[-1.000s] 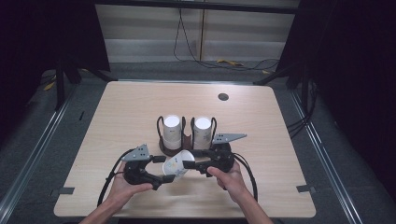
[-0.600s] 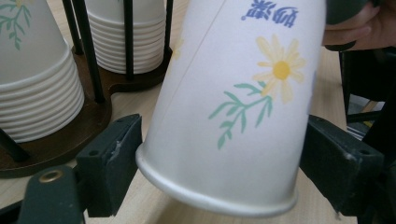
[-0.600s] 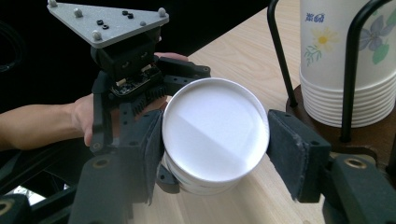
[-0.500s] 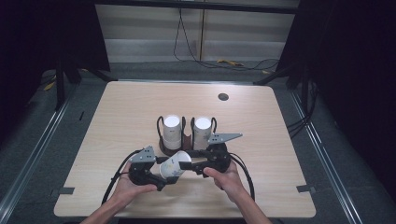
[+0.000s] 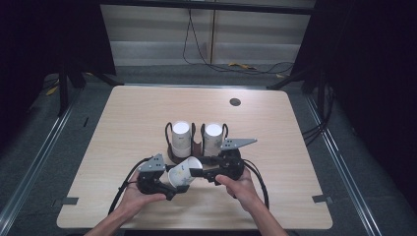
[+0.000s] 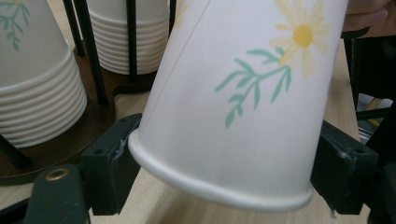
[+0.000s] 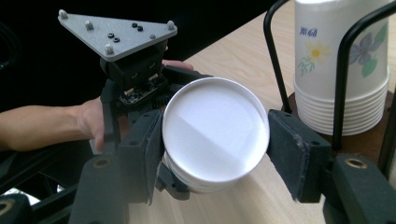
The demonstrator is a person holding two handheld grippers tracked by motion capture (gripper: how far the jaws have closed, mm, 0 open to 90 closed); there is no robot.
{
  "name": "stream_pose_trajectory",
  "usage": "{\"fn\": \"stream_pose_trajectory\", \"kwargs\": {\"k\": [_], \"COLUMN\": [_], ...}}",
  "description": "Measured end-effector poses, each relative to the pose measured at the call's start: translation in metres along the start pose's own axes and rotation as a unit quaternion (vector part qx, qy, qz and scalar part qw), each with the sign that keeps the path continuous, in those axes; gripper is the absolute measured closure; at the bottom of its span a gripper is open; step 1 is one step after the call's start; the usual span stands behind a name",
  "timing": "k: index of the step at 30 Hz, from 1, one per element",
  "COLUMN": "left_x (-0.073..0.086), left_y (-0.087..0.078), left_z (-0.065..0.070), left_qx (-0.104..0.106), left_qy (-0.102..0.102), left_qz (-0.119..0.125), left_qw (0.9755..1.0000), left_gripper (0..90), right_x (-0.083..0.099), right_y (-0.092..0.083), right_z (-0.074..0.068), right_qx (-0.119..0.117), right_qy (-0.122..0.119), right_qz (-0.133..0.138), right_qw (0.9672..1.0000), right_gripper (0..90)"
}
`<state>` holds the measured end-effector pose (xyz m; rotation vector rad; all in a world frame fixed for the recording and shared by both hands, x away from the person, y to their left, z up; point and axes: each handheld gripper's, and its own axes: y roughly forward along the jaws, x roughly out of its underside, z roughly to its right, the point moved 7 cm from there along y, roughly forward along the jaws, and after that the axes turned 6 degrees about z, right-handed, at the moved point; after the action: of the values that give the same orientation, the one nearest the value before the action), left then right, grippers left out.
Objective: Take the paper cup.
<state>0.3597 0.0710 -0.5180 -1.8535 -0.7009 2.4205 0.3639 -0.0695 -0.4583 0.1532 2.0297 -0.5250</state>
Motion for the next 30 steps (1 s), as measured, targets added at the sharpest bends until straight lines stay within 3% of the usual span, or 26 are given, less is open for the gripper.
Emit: {"fn": "stream_pose_trajectory", "kwargs": {"k": [10, 15, 22, 30], "left_x": [-0.0005, -0.001, -0.0006, -0.0012], "left_y": [-0.0038, -0.0044, -0.0078, -0.0099], "left_z": [-0.0004, 0.0001, -0.0011, -0.0023], "left_qx": [-0.009, -0.002, -0.004, -0.006], "left_qy": [0.018, 0.015, 0.013, 0.009], "left_qz": [-0.002, 0.003, -0.002, 0.0], "left_qw": [0.9998, 0.9999, 0.9999, 0.9999], "left_gripper": [21.8, 23.3, 23.4, 23.5], "right_x": [0.0025, 0.0036, 0.0063, 0.0077], "right_y": [0.0024, 0.0024, 0.004, 0.003], "right_z": [-0.0005, 0.0015, 0.0012, 0.0018], "right_qx": [-0.004, -0.003, 0.002, 0.008], "right_qy": [0.007, 0.01, 0.004, 0.002], "right_qz": [-0.007, -0.009, -0.015, -0.023], "right_qw": [0.9999, 0.9999, 0.9999, 0.9997], "right_gripper": [38.3, 36.9, 23.5, 20.9]}}
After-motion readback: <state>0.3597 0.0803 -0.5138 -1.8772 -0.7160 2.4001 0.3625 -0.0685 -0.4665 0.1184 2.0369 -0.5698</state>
